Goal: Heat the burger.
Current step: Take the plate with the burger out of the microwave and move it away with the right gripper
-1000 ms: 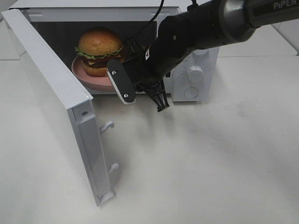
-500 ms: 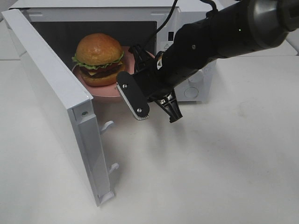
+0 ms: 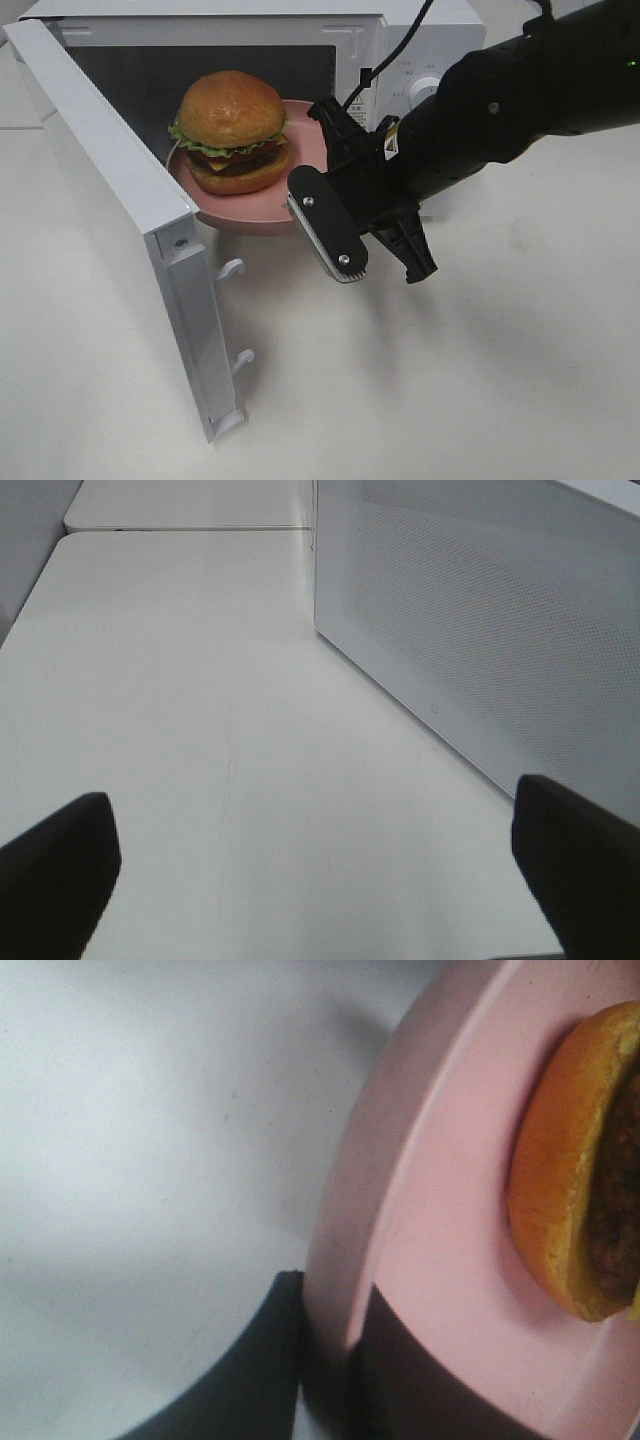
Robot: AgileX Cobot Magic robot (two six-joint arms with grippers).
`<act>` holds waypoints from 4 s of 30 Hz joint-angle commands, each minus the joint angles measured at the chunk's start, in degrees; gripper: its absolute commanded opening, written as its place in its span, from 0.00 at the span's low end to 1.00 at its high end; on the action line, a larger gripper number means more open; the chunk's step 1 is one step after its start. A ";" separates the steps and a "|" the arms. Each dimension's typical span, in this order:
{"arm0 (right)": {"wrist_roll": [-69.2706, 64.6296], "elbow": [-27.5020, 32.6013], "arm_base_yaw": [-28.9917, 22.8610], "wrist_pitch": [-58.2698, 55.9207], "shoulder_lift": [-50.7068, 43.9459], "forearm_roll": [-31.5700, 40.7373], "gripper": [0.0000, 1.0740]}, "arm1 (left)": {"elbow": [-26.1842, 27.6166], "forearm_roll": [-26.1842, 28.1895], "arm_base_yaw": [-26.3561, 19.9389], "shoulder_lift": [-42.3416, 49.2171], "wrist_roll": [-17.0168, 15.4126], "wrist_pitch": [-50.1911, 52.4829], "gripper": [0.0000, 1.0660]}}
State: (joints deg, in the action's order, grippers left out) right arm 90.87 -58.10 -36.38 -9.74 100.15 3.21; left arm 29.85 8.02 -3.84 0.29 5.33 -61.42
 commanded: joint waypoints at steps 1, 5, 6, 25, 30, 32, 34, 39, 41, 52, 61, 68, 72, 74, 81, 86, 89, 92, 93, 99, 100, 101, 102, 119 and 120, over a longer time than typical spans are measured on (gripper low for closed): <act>-1.72 1.26 0.86 4.47 -3.09 1.03 0.00 | -0.23 0.46 -0.11 0.23 -0.29 -0.17 0.94; -1.95 4.93 0.86 4.47 -6.53 1.03 0.00 | -0.23 0.46 -0.11 0.23 -0.29 -0.17 0.94; -1.95 6.30 0.86 4.41 -8.02 1.03 0.00 | -0.23 0.46 -0.11 0.23 -0.29 -0.17 0.94; -3.27 20.45 0.86 0.40 -26.24 0.86 0.00 | -0.23 0.46 -0.11 0.23 -0.29 -0.17 0.94; -3.55 23.72 0.86 -1.66 -31.34 0.80 0.00 | -0.23 0.46 -0.11 0.23 -0.29 -0.17 0.94; -3.72 24.29 0.86 -2.12 -32.37 0.80 0.00 | -0.23 0.46 -0.11 0.23 -0.29 -0.17 0.94; -4.24 25.27 0.86 -3.09 -34.21 0.74 0.00 | -0.23 0.46 -0.11 0.23 -0.29 -0.17 0.94; -8.08 27.04 0.86 -6.53 -39.71 -1.32 0.00 | -0.23 0.46 -0.11 0.23 -0.29 -0.17 0.94; -8.54 27.27 0.86 -6.99 -40.45 -1.55 0.00 | -0.23 0.46 -0.11 0.23 -0.29 -0.17 0.94; -16.21 29.79 0.86 -15.18 -49.56 -8.37 0.00 | -0.23 0.46 -0.11 0.23 -0.29 -0.17 0.94; -27.04 29.79 0.86 -18.68 -53.06 -15.13 0.00 | -0.23 0.46 -0.11 0.23 -0.29 -0.17 0.94; -37.13 29.79 0.86 -20.40 -53.06 -23.43 0.00 | -0.23 0.46 -0.11 0.23 -0.29 -0.17 0.94; -48.47 29.79 0.86 -23.09 -53.06 -32.31 0.00 | -0.23 0.46 -0.11 0.23 -0.29 -0.17 0.94; -53.17 29.79 0.86 -24.41 -53.06 -35.12 0.00 | -0.23 0.46 -0.11 0.23 -0.29 -0.17 0.94; -62.17 29.79 0.86 -29.16 -53.06 -40.57 0.00 | -0.23 0.46 -0.11 0.23 -0.29 -0.17 0.94; -68.93 29.79 0.86 -35.64 -52.37 -43.54 0.00 | -0.23 0.46 -0.11 0.23 -0.29 -0.17 0.94; -73.45 29.79 0.86 -38.16 -51.51 -44.63 0.00 | -0.23 0.46 -0.11 0.23 -0.29 -0.17 0.94; -78.38 29.79 0.86 -39.59 -50.36 -44.81 0.00 | -0.23 0.46 -0.11 0.23 -0.29 -0.17 0.94; -78.38 29.79 0.86 -39.59 -50.36 -44.81 0.00 | -0.23 0.46 -0.11 0.23 -0.29 -0.17 0.94; -88.64 29.79 0.86 -44.52 -47.10 -48.07 0.00 | -0.23 0.46 -0.11 0.23 -0.29 -0.17 0.94; -90.87 29.79 0.86 -45.38 -46.41 -48.47 0.00 | -0.23 0.46 -0.11 0.23 -0.29 -0.17 0.94; -94.48 29.79 0.86 -46.35 -45.09 -48.87 0.00 | -0.23 0.46 -0.11 0.23 -0.29 -0.17 0.94; -94.48 29.79 0.86 -46.35 -45.09 -48.87 0.00 | -0.23 0.46 -0.11 0.23 -0.29 -0.17 0.94; -124.50 29.74 0.86 -46.98 -30.02 -49.22 0.00 | -0.23 0.46 -0.11 0.23 -0.29 -0.17 0.94; -128.51 29.74 0.86 -46.70 -28.13 -49.22 0.00 | -0.23 0.46 -0.11 0.23 -0.29 -0.17 0.94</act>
State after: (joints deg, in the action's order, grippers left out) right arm -32.14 -27.79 -35.75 -55.41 69.90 -41.65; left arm 29.85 8.02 -3.84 0.29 5.33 -61.42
